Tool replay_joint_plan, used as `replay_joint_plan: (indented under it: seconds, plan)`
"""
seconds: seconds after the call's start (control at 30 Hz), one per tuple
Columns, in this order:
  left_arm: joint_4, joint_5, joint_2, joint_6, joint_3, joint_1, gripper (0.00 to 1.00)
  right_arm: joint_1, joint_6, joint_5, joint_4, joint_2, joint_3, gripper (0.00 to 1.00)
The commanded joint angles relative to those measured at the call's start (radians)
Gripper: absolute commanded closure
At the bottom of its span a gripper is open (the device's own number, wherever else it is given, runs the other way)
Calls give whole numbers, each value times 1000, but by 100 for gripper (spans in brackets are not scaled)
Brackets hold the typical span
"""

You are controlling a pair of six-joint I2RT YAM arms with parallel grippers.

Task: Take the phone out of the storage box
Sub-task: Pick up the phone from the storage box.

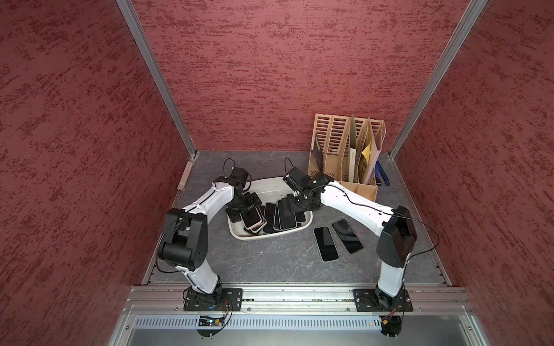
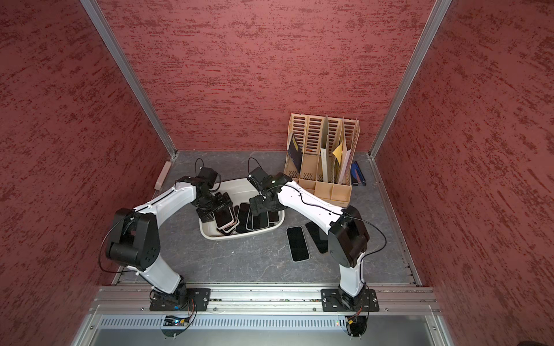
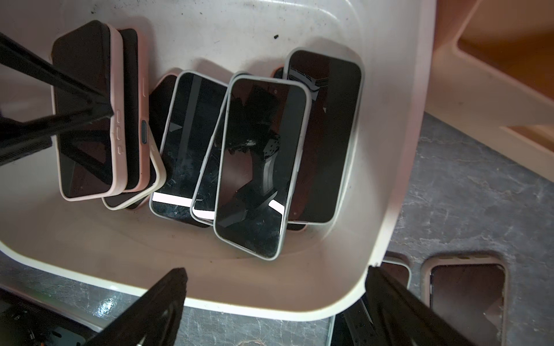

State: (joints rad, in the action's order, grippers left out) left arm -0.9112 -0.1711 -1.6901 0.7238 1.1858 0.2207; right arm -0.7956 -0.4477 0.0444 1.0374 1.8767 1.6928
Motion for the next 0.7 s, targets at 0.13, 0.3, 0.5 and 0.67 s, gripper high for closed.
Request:
replay_joint_plan:
  seconds: [0.13, 0.3, 0.5, 0.67]
  plan:
    - [3, -12, -89, 31, 57, -5, 0, 1, 31, -10, -34, -57, -62, 2]
    - [22, -25, -147, 28, 98, -9, 0, 1, 55, -8, -40, -65, -82, 2]
    - [30, -22, -193, 30, 111, -16, 0, 5, 91, 8, -37, -60, -84, 2]
    - [51, -22, -213, 20, 98, -18, 5, 13, 102, 8, -43, -59, -98, 2]
